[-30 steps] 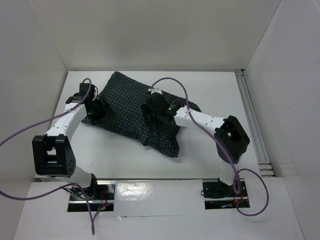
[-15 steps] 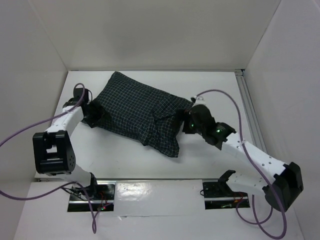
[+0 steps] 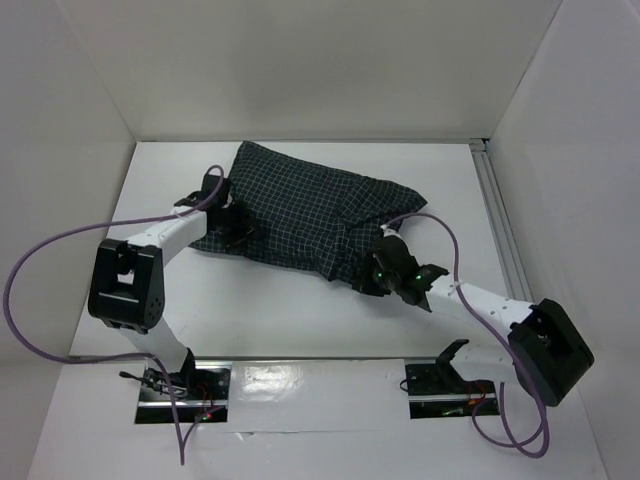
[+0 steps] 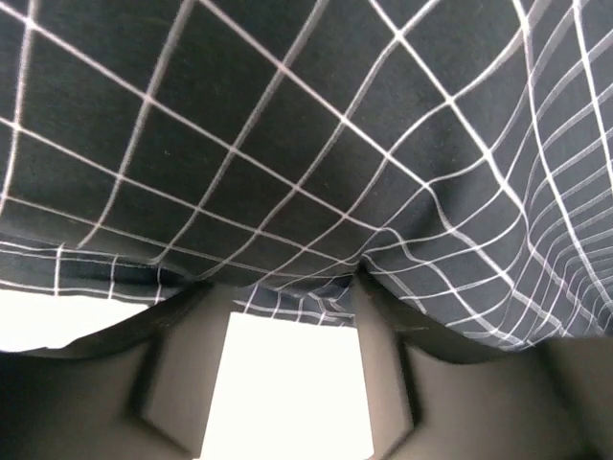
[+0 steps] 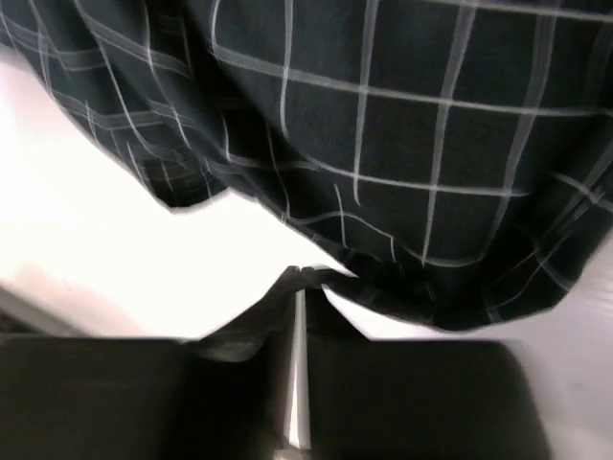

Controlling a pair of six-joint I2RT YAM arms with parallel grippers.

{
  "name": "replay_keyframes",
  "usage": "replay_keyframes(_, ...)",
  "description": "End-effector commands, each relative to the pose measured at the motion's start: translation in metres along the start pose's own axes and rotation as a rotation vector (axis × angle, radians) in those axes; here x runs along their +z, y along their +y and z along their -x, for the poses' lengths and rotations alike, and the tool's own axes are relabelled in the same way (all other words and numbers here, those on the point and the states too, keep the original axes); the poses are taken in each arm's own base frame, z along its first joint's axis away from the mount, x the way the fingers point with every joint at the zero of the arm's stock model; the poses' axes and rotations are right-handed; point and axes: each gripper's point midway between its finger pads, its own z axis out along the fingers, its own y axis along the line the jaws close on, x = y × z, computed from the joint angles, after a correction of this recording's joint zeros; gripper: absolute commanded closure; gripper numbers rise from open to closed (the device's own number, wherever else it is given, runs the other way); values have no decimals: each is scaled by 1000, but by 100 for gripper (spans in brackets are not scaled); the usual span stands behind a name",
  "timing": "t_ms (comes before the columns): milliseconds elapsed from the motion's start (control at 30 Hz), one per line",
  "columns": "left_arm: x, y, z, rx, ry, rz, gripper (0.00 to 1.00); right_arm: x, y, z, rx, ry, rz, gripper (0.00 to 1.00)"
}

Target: Put the pillow into the pillowcase

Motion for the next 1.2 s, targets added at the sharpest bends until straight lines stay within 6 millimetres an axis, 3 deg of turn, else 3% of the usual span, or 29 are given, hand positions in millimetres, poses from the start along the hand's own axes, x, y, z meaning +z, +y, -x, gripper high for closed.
replay_keyframes(0, -12, -5, 1, 5, -8, 31, 33, -13, -15, 50, 69, -226, -96, 100)
replay_keyframes(67, -35, 8, 16, 4, -73, 44, 26, -26, -30, 73, 81, -316, -167, 100)
replay_keyframes(167, -65, 39, 32, -41, -172, 117, 14, -35, -48, 79, 91, -334, -239, 100)
replay_keyframes(200, -73, 58, 40, -91, -198, 149, 9, -37, -59, 82, 91, -334, -269, 100)
replay_keyframes(300, -79, 89, 37, -226, -190, 155, 3, -40, -66, 82, 100, -316, -270, 100)
replay_keyframes(367, -73, 103, 32, -279, -173, 146, 0, -41, -66, 80, 108, -306, -255, 100)
replay_keyframes(433, -63, 109, 32, -324, -138, 103, 0, -41, -67, 72, 101, -273, -242, 59)
replay_keyframes(500, -55, 106, 41, -333, -146, 37, 0, -48, -63, 72, 90, -280, -221, 26)
replay_keyframes(600, -39, 101, 46, -337, -119, -39, 0, -54, -60, 72, 80, -278, -208, 10)
replay_keyframes(633, -31, 105, 46, -343, -105, -31, 0, -57, -67, 69, 89, -270, -235, 7)
replay_keyframes(733, -23, 101, 59, -339, -134, -80, 2, -69, -69, 73, 87, -283, -260, 2)
replay_keyframes(800, -14, 102, 57, -345, -125, -99, 6, -76, -71, 75, 107, -296, -272, 0)
replay_keyframes(833, -14, 95, 64, -336, -154, -144, 14, -80, -73, 73, 129, -291, -273, 0)
replay_keyframes(867, -13, 94, 65, -329, -161, -160, 15, -78, -77, 67, 139, -277, -284, 0)
replay_keyframes(900, -11, 94, 60, -326, -157, -171, 29, -80, -78, 67, 147, -280, -278, 0)
replay_keyframes(967, -11, 88, 64, -318, -173, -211, 44, -74, -88, 53, 171, -252, -292, 0)
replay_keyframes(1000, -10, 90, 61, -333, -165, -208, 65, -73, -90, 52, 179, -249, -287, 0)
replay_keyframes(1067, -9, 94, 61, -340, -172, -184, 90, -65, -88, 50, 169, -226, -263, 0)
replay_keyframes(1133, -9, 96, 63, -346, -174, -163, 100, -59, -89, 49, 143, -205, -263, 0)
replay_keyframes(1167, -10, 96, 64, -339, -172, -161, 100, -54, -90, 52, 117, -195, -270, 0)
